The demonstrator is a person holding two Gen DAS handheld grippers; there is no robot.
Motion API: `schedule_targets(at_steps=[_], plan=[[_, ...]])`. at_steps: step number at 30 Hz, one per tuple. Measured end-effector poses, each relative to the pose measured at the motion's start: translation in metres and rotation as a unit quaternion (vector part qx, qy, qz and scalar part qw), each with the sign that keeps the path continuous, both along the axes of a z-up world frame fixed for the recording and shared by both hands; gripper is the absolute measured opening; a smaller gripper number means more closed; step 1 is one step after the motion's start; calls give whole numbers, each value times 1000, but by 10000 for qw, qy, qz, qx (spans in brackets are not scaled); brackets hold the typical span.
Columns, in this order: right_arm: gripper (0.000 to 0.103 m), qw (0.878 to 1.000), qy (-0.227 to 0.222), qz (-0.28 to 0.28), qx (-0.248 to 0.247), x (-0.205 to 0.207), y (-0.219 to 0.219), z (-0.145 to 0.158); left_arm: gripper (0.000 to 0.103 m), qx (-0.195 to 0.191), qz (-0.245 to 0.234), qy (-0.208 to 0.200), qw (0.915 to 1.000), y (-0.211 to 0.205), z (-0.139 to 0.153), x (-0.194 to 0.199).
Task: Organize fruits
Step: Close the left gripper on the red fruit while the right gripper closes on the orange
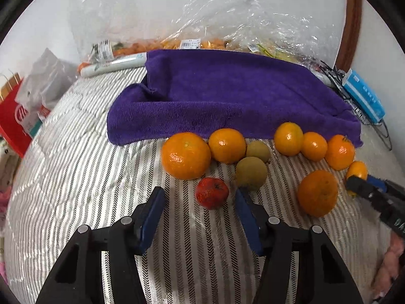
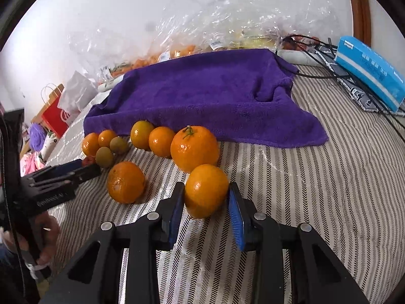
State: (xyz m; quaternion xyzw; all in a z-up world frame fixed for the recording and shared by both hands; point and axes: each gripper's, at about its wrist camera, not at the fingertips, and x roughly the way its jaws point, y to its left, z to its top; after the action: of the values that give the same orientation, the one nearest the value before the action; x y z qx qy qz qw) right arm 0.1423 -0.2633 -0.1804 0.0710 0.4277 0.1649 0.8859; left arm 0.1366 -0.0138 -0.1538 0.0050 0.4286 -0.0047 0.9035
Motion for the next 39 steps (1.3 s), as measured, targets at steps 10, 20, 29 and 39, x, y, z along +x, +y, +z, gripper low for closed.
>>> schedule_targets(at_steps=[10,20,29,39], plan=[[36,9994,-20,134,-304,-1,7,1,45,-82,-319,-23,9995,-3,2,5],[33,9995,-224,-159,-176,-16,-1,8,25,-494,-783,-35,9957,-5,3,1],[32,9984,-209,-515,96,-30,-3,25,25,-870,-768,-1,9932,9,17,-8],[25,9983,27,-528,-258,-23,11,7,25,-936,-704,-4,9931,22,17,-9]])
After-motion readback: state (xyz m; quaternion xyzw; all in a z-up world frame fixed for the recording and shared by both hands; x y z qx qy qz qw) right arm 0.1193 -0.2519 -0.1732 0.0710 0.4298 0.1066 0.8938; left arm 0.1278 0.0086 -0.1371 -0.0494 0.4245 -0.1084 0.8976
